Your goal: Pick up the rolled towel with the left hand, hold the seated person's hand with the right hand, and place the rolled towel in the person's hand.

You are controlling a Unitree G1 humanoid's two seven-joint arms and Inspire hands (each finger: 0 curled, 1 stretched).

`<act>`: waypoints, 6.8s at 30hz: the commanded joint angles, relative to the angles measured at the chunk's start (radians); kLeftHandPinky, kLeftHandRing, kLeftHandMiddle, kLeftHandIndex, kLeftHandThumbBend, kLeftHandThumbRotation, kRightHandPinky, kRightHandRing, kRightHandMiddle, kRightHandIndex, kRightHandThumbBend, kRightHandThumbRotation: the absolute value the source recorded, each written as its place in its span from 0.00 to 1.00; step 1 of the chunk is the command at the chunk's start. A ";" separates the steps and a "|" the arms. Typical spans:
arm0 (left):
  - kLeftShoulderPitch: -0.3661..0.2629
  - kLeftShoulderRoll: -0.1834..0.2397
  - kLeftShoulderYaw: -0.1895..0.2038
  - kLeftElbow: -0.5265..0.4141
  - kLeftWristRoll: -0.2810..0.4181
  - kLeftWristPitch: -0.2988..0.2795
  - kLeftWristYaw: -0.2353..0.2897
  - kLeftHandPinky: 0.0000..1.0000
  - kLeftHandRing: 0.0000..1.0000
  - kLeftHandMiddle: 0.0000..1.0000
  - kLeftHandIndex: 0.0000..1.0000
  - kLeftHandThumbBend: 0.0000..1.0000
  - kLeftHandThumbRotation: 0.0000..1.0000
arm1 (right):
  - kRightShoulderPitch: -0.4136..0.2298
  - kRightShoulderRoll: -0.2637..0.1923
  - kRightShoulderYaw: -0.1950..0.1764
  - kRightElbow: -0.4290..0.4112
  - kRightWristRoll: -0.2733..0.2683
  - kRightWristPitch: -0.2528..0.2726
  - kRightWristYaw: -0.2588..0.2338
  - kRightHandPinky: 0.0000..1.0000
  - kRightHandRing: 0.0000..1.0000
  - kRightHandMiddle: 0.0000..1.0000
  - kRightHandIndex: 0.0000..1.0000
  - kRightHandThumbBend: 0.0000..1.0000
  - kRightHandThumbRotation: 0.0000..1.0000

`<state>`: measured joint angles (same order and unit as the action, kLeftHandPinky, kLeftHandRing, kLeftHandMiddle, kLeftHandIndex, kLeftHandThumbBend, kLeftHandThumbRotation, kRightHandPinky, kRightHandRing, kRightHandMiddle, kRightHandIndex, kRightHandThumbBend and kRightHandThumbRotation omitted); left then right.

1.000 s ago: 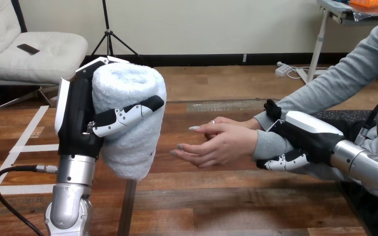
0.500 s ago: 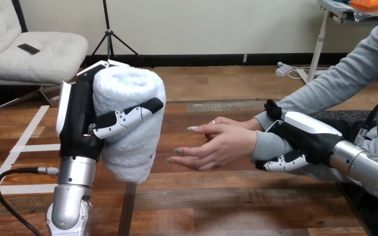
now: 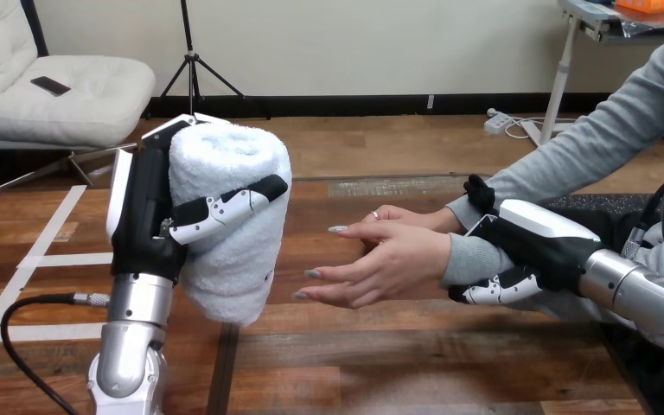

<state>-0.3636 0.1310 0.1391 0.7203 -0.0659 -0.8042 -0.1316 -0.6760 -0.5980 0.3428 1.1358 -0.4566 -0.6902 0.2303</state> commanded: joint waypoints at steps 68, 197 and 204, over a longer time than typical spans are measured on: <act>-0.255 0.025 0.009 0.287 0.034 -0.090 0.088 0.32 0.35 0.39 0.41 0.59 0.00 | -0.079 0.026 -0.029 -0.056 0.035 -0.006 0.011 0.20 0.24 0.30 0.30 0.47 0.29; -0.312 -0.098 -0.002 0.326 0.058 -0.086 0.152 0.32 0.36 0.40 0.41 0.62 0.00 | -0.205 0.108 -0.013 -0.046 -0.032 -0.001 0.066 0.23 0.26 0.32 0.30 0.49 0.47; -0.333 -0.113 -0.001 0.348 0.047 -0.079 0.147 0.33 0.36 0.41 0.41 0.62 0.00 | -0.208 0.112 -0.015 -0.046 -0.031 0.008 0.068 0.22 0.26 0.31 0.30 0.49 0.47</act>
<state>-0.5585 0.0337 0.1362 1.0664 -0.0060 -0.8745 0.0194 -0.7489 -0.4967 0.3477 1.1358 -0.5058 -0.6724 0.3180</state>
